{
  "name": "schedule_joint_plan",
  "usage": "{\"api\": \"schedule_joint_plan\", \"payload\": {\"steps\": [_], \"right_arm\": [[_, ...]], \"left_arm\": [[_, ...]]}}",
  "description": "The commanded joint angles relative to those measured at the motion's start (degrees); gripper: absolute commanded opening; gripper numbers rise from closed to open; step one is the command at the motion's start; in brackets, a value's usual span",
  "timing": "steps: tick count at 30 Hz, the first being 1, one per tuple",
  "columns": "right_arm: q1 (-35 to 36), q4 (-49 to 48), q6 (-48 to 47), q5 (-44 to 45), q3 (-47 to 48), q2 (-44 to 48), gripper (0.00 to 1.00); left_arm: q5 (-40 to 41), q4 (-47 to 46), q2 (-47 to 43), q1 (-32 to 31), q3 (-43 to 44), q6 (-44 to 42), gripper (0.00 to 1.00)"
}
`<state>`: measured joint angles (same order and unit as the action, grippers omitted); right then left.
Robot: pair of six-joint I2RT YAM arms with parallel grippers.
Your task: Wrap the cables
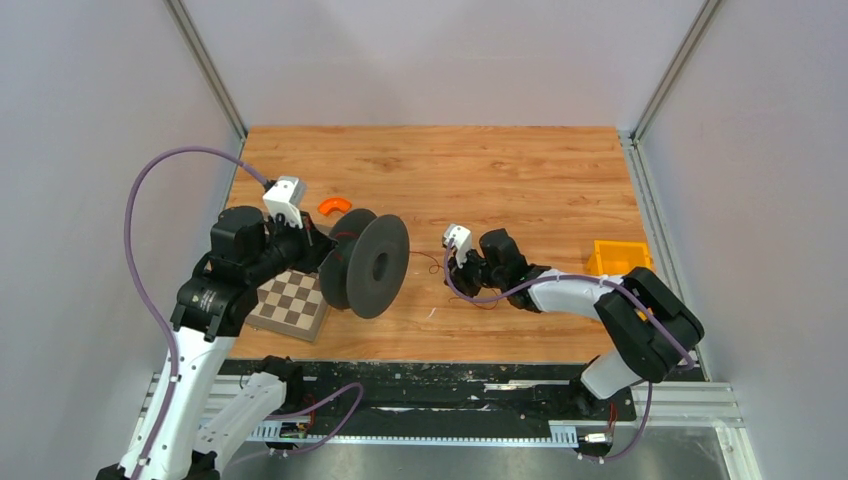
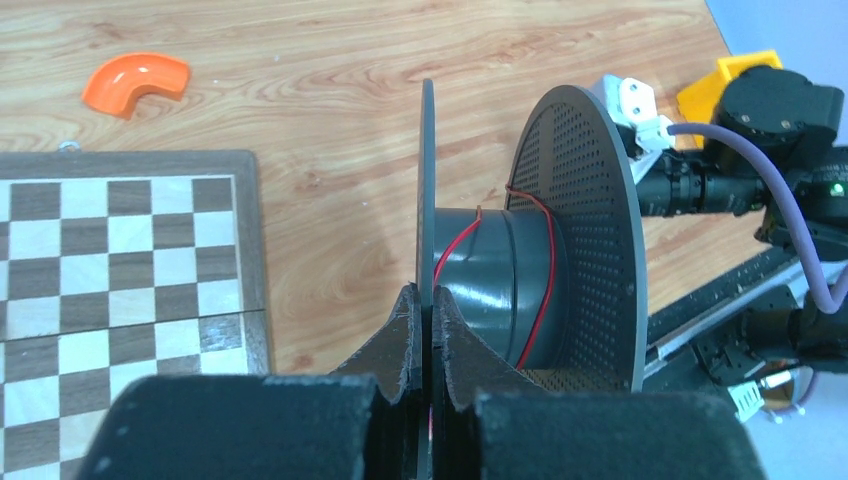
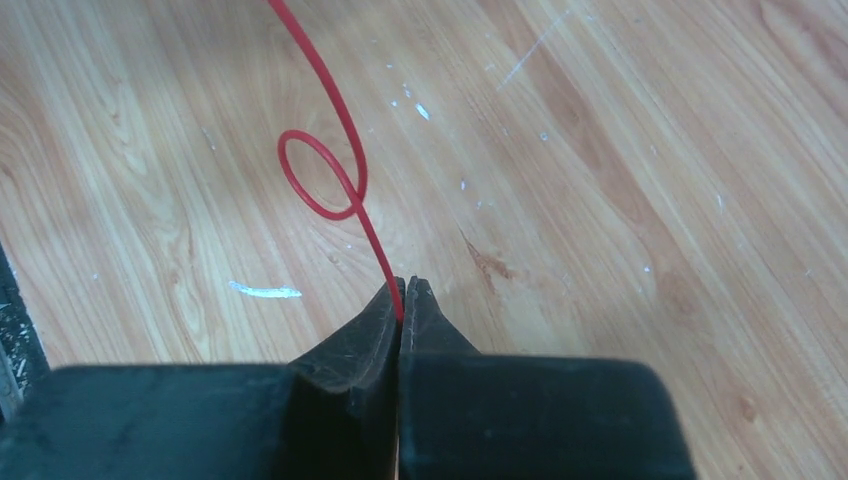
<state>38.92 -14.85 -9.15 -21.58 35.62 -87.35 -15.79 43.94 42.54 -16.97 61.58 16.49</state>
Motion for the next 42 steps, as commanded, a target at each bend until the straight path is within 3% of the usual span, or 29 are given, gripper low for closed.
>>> {"api": "schedule_joint_plan", "payload": {"steps": [1,6,16,20,27,34,42], "right_arm": [[-1.1,-1.5,3.2,4.3,0.8,-0.6,0.00],[-1.3,-0.1,4.9,7.1,-0.2,1.5,0.04],[-0.5,-0.4,7.0,4.1,-0.6,2.3,0.01],[6.2,-3.8,7.1,4.4,-0.8,3.8,0.00],[21.5,1.1,3.9,18.8,5.3,6.8,0.00],[31.2,8.0,-2.5,34.3,14.1,8.4,0.00],[32.3,13.0,-11.4,37.4,26.3,5.7,0.00]], "left_arm": [[2.0,-5.6,-0.8,3.3,3.0,3.3,0.00],[1.3,-5.7,2.1,9.4,5.5,3.8,0.00],[-0.6,-10.0,4.9,11.7,6.6,12.8,0.00],[-2.0,-16.0,3.7,11.8,2.8,19.9,0.00],[3.1,-19.4,3.4,11.8,-1.0,26.6,0.00],[10.9,-16.1,4.3,11.7,-0.8,18.4,0.00],[15.0,-14.4,3.8,6.2,-2.8,4.1,0.00]]}}
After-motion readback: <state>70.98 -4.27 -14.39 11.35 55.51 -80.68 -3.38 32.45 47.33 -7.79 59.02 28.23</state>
